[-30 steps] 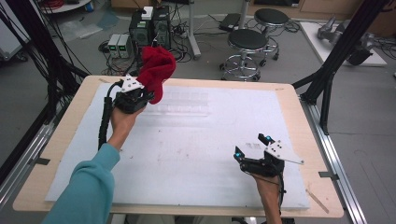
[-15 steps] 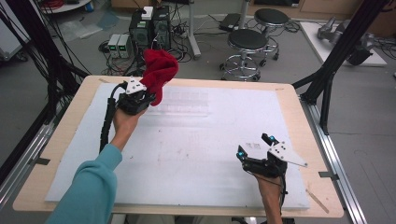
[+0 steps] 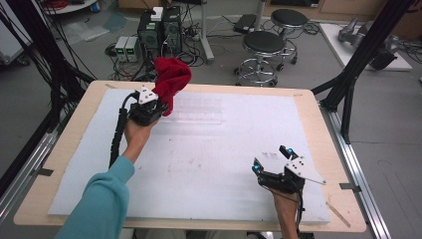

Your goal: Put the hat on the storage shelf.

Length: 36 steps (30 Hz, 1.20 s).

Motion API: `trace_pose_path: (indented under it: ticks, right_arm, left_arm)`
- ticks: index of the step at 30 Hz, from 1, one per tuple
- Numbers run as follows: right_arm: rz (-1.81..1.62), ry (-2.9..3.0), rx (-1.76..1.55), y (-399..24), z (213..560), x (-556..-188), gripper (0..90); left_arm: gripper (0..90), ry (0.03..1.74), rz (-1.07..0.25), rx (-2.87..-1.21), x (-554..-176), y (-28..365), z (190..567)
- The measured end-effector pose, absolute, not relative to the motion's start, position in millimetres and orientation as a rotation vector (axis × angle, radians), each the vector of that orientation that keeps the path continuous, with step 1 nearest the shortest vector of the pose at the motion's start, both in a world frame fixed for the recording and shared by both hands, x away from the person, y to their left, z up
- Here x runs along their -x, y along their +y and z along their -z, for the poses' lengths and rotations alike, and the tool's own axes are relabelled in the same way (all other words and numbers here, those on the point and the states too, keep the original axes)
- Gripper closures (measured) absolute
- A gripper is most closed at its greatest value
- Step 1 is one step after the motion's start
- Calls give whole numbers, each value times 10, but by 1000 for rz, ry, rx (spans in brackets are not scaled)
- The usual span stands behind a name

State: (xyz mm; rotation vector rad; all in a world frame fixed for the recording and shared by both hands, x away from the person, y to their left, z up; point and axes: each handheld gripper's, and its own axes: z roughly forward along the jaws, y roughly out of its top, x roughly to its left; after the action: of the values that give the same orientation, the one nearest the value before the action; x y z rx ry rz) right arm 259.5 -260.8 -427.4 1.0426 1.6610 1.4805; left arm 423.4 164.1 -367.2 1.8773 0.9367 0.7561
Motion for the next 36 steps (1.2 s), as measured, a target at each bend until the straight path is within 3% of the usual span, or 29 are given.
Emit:
trace_pose_path:
  ticks: [24,25,28,34,36]
  right_arm:
    - [-1387,1720,-1055,-2435,4393,-2729,4]
    - [-1381,1722,-1057,-2428,4397,-2732,4]
    - [-1364,1729,-1054,-2422,4406,-2731,3]
    - [-1369,1714,-1058,-2428,4410,-2717,5]
    - [-1406,1651,-1038,-2453,4489,-2676,22]
  left_arm:
    - [823,942,-703,-1843,-4183,1689,3839]
    - [813,945,-703,-1844,-4185,1688,3844]
    - [662,970,-700,-1821,-4190,1695,3842]
    - [620,973,-690,-1812,-4196,1719,3839]
    - [517,989,-682,-1806,-4194,1721,3840]
